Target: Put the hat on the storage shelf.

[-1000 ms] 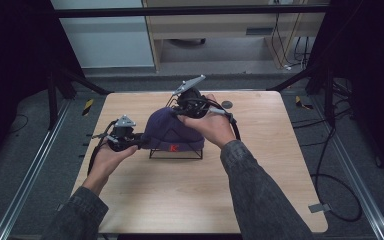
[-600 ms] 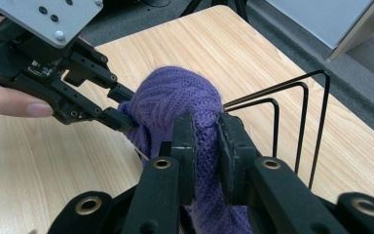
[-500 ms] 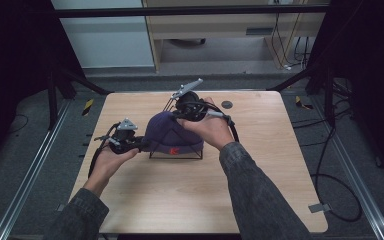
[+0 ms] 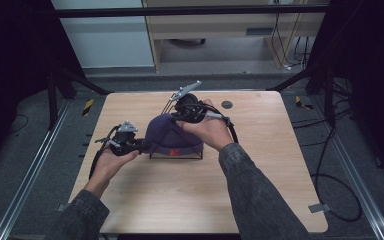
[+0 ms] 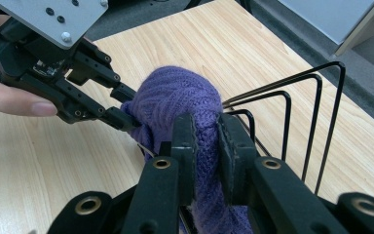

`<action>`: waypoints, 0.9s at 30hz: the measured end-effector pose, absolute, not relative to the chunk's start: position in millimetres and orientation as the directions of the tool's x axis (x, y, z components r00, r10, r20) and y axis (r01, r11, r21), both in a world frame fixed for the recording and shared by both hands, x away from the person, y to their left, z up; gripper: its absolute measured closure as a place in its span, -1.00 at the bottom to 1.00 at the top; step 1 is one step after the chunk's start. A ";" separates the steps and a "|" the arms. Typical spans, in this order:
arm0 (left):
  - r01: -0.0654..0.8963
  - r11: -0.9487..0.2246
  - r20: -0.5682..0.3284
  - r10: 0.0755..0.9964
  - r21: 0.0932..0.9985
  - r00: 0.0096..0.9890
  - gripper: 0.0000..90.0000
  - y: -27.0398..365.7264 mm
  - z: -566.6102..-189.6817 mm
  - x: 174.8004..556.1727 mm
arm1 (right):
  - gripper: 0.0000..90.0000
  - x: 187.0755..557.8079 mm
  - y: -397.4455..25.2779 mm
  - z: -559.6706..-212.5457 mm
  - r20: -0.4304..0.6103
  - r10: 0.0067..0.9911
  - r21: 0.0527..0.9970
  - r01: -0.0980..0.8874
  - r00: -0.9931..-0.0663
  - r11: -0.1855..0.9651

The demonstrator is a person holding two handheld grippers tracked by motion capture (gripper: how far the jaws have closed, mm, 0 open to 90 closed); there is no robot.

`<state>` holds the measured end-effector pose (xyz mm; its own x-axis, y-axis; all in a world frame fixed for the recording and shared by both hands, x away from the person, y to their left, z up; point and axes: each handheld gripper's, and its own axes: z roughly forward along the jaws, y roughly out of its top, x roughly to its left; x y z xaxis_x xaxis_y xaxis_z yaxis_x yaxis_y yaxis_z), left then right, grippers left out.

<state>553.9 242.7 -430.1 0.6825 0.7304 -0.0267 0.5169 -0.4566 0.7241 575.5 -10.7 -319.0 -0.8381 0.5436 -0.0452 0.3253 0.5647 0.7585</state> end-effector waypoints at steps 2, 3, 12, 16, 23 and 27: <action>0.518 -0.455 -0.028 0.731 0.724 0.681 0.47 242.6 -430.8 553.7 | 0.75 575.4 -10.6 -319.4 -0.046 0.543 0.755 0.327 -0.838 0.568; 0.519 -0.454 -0.029 0.732 0.724 0.681 0.47 242.4 -431.2 553.6 | 0.75 575.4 -10.6 -319.5 -0.046 0.543 0.755 0.327 -0.838 0.568; 0.527 -0.456 -0.035 0.732 0.717 0.680 0.47 242.4 -435.0 552.9 | 0.74 575.2 -9.7 -322.2 -0.044 0.540 0.748 0.331 -0.840 0.576; 0.526 -0.458 -0.032 0.732 0.716 0.681 0.46 242.4 -434.9 552.5 | 0.73 575.3 -9.4 -323.0 -0.043 0.540 0.749 0.331 -0.840 0.575; 0.531 -0.459 -0.035 0.733 0.713 0.680 0.44 241.2 -436.0 552.4 | 0.71 574.9 -9.7 -323.8 -0.042 0.540 0.745 0.334 -0.841 0.577; 0.533 -0.457 -0.036 0.735 0.712 0.678 0.42 241.9 -438.2 552.5 | 0.69 574.5 -9.5 -325.0 -0.041 0.542 0.743 0.336 -0.840 0.578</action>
<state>552.5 241.9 -438.2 0.6776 0.7345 -0.0361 0.5330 -0.4567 0.7123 574.5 -9.5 -325.0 -0.8396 0.5416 -0.0415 0.3362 0.5782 0.7434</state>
